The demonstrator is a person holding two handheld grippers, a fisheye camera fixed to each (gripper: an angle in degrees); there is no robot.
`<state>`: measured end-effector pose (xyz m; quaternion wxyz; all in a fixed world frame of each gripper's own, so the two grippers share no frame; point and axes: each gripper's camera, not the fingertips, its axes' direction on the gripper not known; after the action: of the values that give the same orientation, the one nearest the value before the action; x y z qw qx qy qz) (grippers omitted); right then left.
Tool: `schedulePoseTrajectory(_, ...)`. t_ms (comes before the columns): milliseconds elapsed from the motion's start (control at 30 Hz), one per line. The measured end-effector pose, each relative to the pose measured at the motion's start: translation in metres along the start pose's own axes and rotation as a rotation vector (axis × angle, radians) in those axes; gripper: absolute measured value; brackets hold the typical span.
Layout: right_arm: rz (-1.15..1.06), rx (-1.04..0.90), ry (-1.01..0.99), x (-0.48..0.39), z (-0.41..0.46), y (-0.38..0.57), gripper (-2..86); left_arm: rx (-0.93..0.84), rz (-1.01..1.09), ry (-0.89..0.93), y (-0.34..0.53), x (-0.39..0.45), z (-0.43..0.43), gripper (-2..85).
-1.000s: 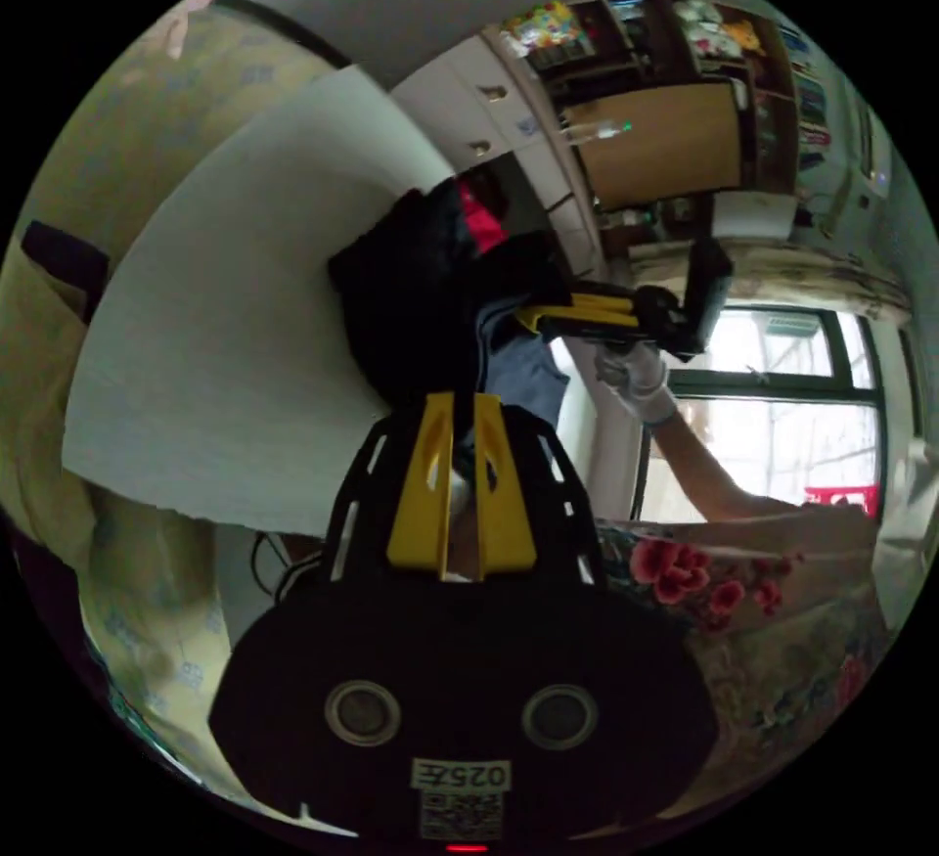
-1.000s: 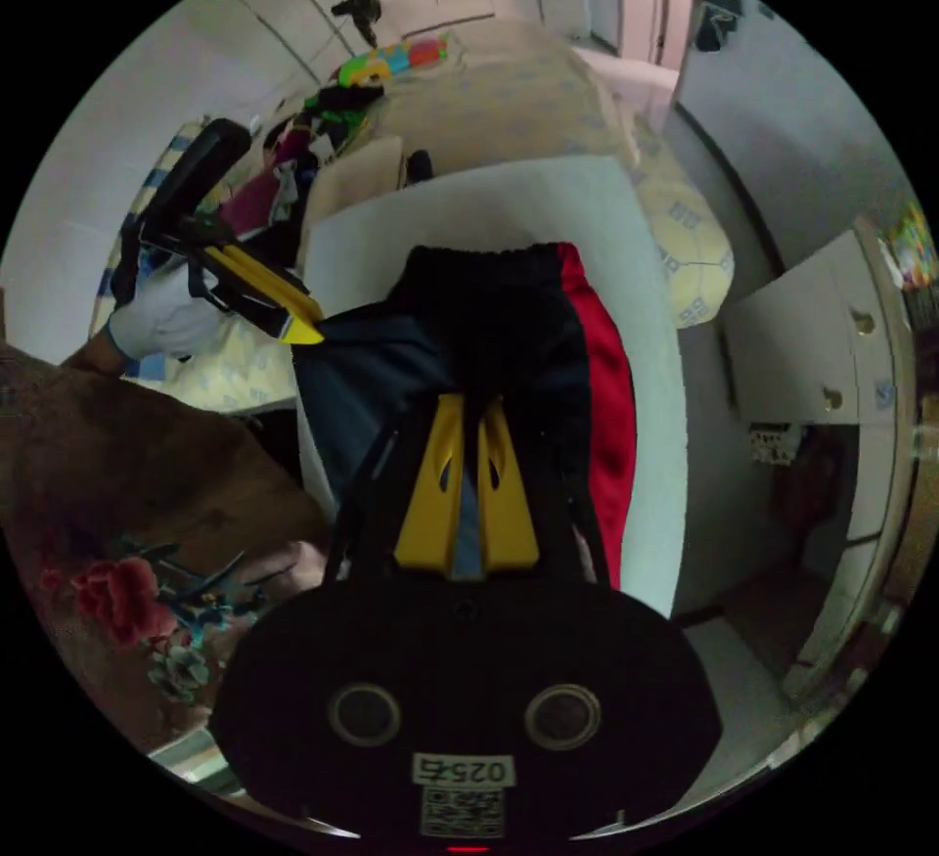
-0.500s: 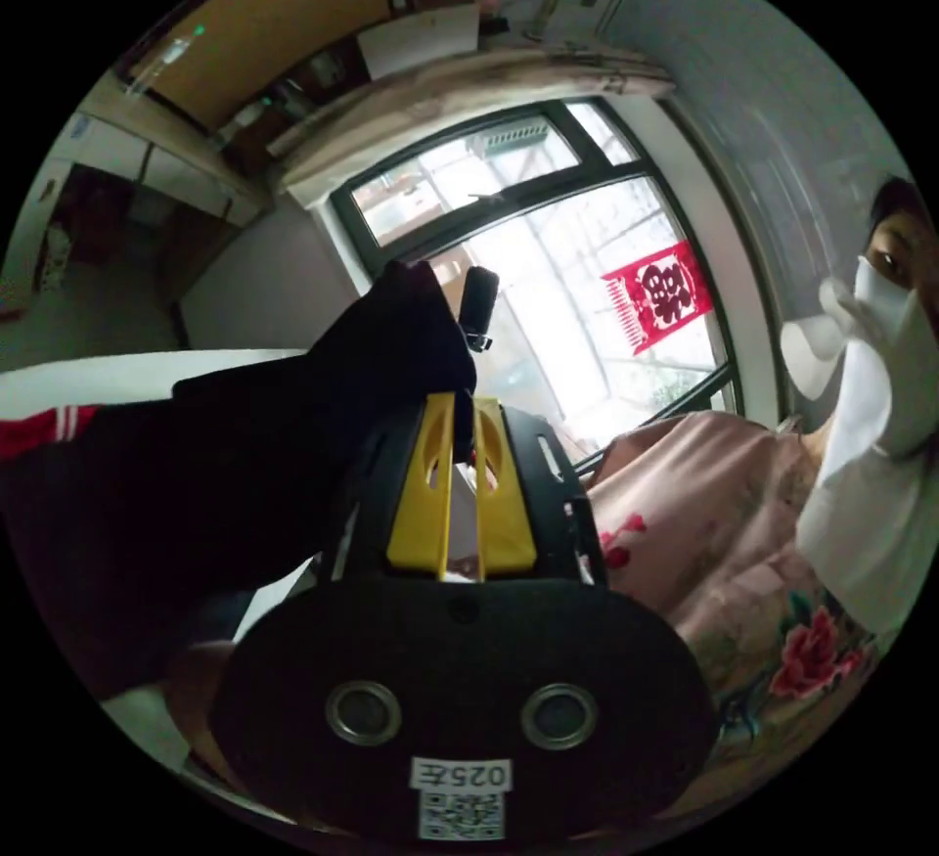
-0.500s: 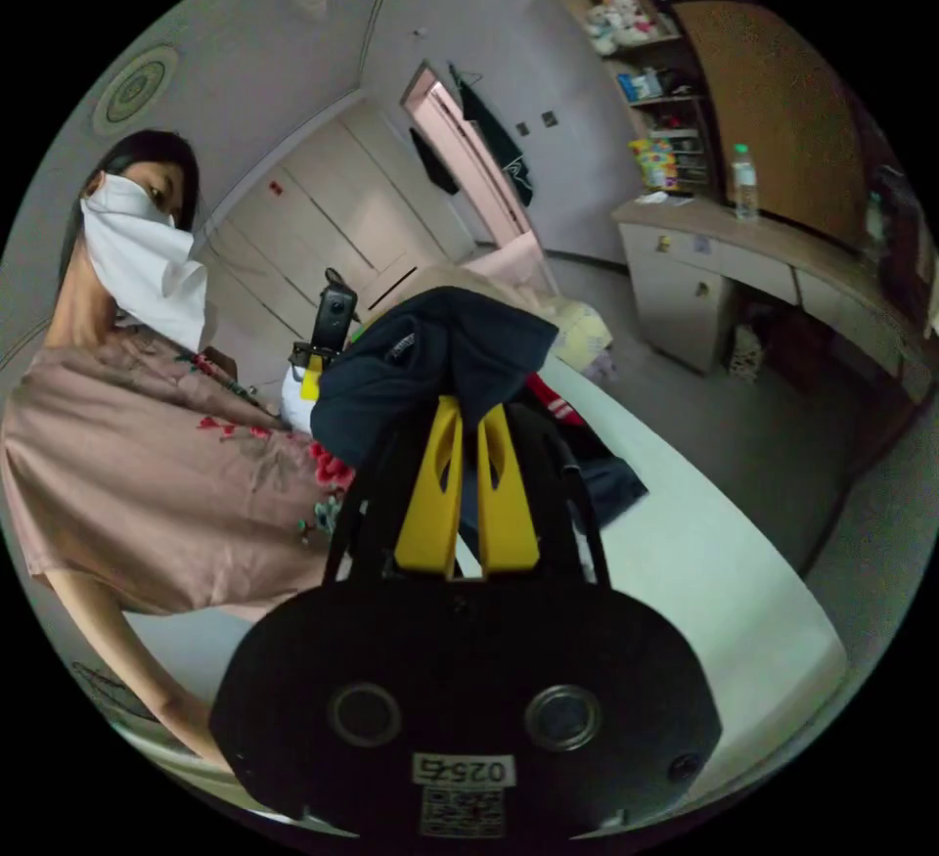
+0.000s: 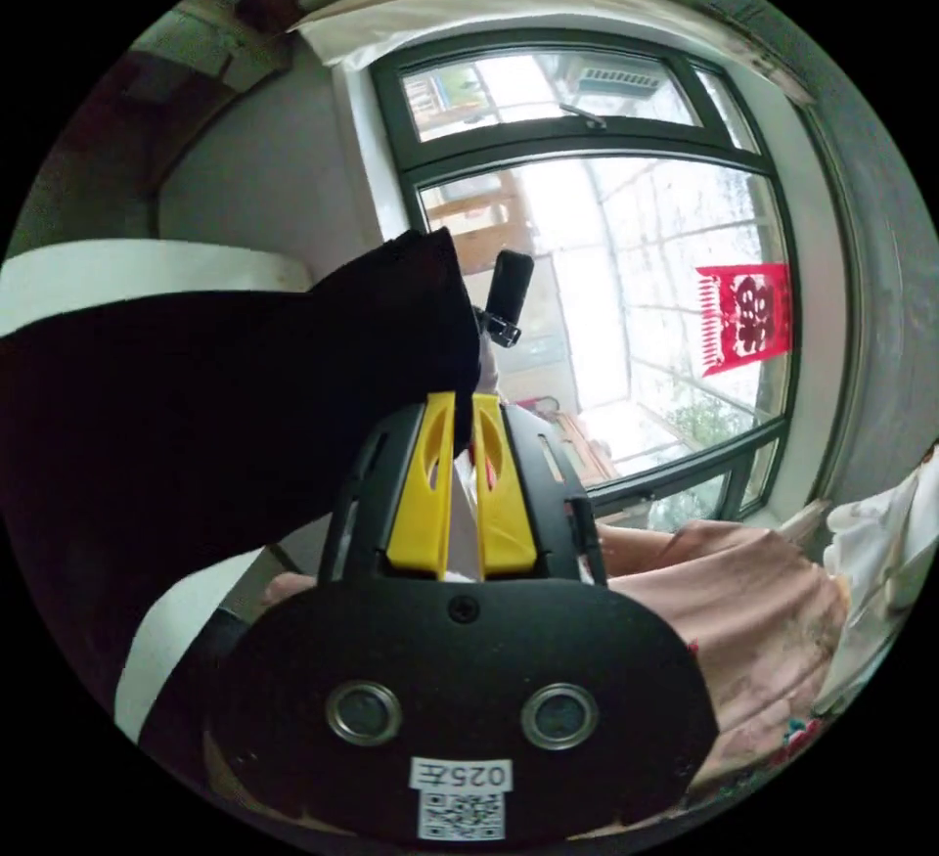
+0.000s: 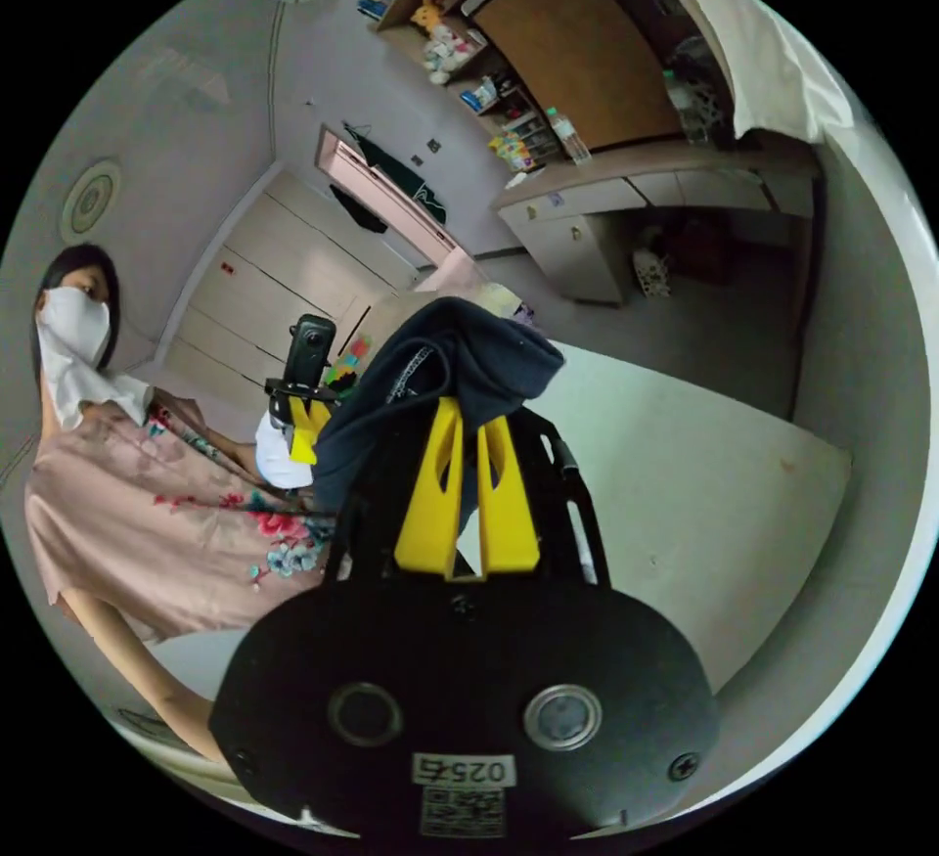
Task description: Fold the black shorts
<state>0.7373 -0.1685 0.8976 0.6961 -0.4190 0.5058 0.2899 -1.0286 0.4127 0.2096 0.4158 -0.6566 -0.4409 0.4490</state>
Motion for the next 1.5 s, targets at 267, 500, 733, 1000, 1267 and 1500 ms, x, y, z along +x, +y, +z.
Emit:
schedulePoseTrajectory(267, -0.055, -0.047, -0.145, 0.004, 0.131, -0.067, -0.4, 0.237, -0.061, -0.303, 0.064, -0.045, -0.119, -0.9)
schedulePoseTrajectory(500, -0.382, -0.247, 0.007, -0.116, 0.311, -0.171, -0.5, 0.528, -0.207, -0.596, 0.156, -0.076, -0.278, -1.0)
schedulePoseTrajectory(733, -0.594, -0.521, 0.130, -0.213, 0.518, -0.251, -0.4, 0.681, -0.449, -0.748, 0.227, -0.167, -0.406, -1.0)
schedulePoseTrajectory(1000, -0.608, -0.698, 0.363, -0.241, 0.655, -0.287, 0.8, 0.611, -0.522, -0.784, 0.218, -0.233, -0.429, -1.0)
schedulePoseTrajectory(1267, -0.283, -0.625, 0.430, -0.183, 0.647, -0.324, 8.5, 0.558, -0.513, -0.726, 0.228, -0.258, -0.416, 2.9)
schedulePoseTrajectory(1500, 0.151, -0.433, 0.413, -0.072, 0.517, -0.259, 11.0, 0.050, -0.159, -0.690, 0.135, -0.233, -0.235, 8.5)
